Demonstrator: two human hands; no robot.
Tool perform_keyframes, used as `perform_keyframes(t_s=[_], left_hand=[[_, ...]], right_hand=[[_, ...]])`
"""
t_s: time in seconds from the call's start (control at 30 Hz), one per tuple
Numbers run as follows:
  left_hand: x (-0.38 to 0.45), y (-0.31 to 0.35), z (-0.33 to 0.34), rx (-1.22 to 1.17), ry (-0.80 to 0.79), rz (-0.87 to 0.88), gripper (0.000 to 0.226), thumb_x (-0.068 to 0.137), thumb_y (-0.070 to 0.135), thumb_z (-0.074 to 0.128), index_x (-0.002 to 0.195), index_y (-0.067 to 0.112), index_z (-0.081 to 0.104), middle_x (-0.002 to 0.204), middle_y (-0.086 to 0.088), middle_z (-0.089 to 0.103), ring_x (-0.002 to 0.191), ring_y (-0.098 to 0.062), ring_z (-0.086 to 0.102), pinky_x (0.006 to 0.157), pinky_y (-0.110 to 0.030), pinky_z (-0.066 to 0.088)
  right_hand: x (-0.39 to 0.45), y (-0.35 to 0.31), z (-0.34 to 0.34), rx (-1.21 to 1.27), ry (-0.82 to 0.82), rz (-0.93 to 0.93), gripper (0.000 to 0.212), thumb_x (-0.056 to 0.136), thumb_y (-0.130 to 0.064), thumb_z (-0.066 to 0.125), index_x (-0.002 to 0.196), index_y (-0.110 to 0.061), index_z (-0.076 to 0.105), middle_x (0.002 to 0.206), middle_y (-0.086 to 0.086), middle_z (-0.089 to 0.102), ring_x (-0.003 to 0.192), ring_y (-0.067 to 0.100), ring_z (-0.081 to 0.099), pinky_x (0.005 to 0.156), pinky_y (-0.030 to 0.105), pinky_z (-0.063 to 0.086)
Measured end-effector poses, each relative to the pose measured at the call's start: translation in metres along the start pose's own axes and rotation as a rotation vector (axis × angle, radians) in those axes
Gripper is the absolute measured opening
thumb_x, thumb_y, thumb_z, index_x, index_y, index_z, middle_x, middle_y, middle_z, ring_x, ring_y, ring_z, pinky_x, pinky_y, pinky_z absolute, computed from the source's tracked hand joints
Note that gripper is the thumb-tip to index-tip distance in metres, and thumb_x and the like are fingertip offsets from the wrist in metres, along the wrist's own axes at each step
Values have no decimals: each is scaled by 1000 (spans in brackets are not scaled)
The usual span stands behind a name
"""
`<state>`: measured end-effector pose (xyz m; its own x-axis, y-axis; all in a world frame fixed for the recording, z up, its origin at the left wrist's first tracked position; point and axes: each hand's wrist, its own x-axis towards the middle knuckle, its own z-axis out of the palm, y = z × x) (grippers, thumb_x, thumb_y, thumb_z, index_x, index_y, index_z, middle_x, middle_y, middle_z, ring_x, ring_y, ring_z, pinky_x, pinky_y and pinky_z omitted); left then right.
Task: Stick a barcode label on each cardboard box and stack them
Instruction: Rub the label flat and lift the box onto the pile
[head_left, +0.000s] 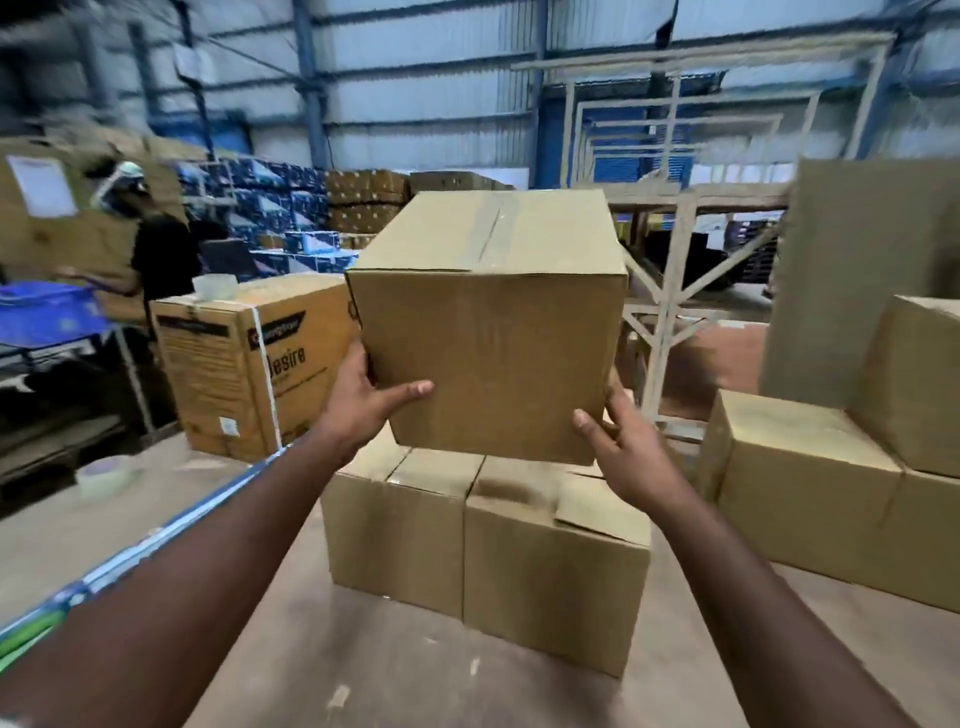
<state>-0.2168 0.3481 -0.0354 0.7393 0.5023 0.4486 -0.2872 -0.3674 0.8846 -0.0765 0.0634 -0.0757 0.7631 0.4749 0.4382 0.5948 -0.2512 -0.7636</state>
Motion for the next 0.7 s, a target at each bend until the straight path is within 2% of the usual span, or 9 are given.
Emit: perform_keyframes(t_s=[0.07,0.13,0.2,0.27,0.33,0.43,0.47,0.57,0.7], left_hand=[[21,-9,-10,14,18,-4,82,72,10,89,140,16,43,133,8,60,127,-13,59,100,-25,54],[44,-16,-19,42,15,15,80,74,10,89,137,22,41,135,6,58,129,-15,55,106,-35,50],[70,-27,-28,44,-20,-2,83,75,15,89,142,21,41,143,2,56,132,-18,53,108,-41,49],[96,-45,-35,25,-69,-44,86,73,22,90,145,19,43,144,-1,57,131,-21,56,107,-46,51],[121,-67,-35,4,-81,-76,83,72,25,91,142,20,48,136,3,63,125,-17,61,103,-41,54],[156,-93,-30,-23,-111,-53,75,85,4,79,148,20,43,127,11,60,115,-6,60,85,-14,54],[167,-100,-29,-22,-111,-34,79,86,2,77,153,20,39,128,8,58,113,-5,59,85,-14,53],[205,-126,-30,-28,-173,-51,92,83,2,80,158,23,31,133,3,53,120,-17,55,95,-30,51],[243,-152,-26,18,-224,-2,105,75,-2,85,157,26,26,142,2,50,126,-17,51,107,-35,45]], right_hand=[[19,-2,18,8,7,-7,73,101,-50,55,159,-56,12,151,-11,57,134,14,58,113,47,48],[33,-3,35,-1,38,-10,74,106,-36,56,161,-53,9,151,-9,56,135,14,57,112,41,48],[52,3,52,9,77,3,74,106,-34,56,161,-51,9,150,-7,58,134,15,58,111,39,49],[75,12,68,15,83,32,77,104,-37,59,161,-53,9,151,-6,57,135,17,57,113,43,48],[98,23,80,34,45,93,85,99,-38,66,160,-54,8,151,-8,56,135,17,57,113,47,48],[132,38,100,46,22,151,94,95,-34,72,160,-53,7,150,-10,57,132,15,59,112,48,50],[141,41,106,39,25,160,95,95,-33,72,160,-54,6,149,-11,57,131,16,59,111,48,50],[168,52,124,36,62,179,94,97,-35,70,159,-57,3,150,-10,56,133,17,57,111,49,49],[199,69,142,-11,127,155,92,98,-36,67,155,-64,1,147,-12,59,130,14,60,110,47,50]])
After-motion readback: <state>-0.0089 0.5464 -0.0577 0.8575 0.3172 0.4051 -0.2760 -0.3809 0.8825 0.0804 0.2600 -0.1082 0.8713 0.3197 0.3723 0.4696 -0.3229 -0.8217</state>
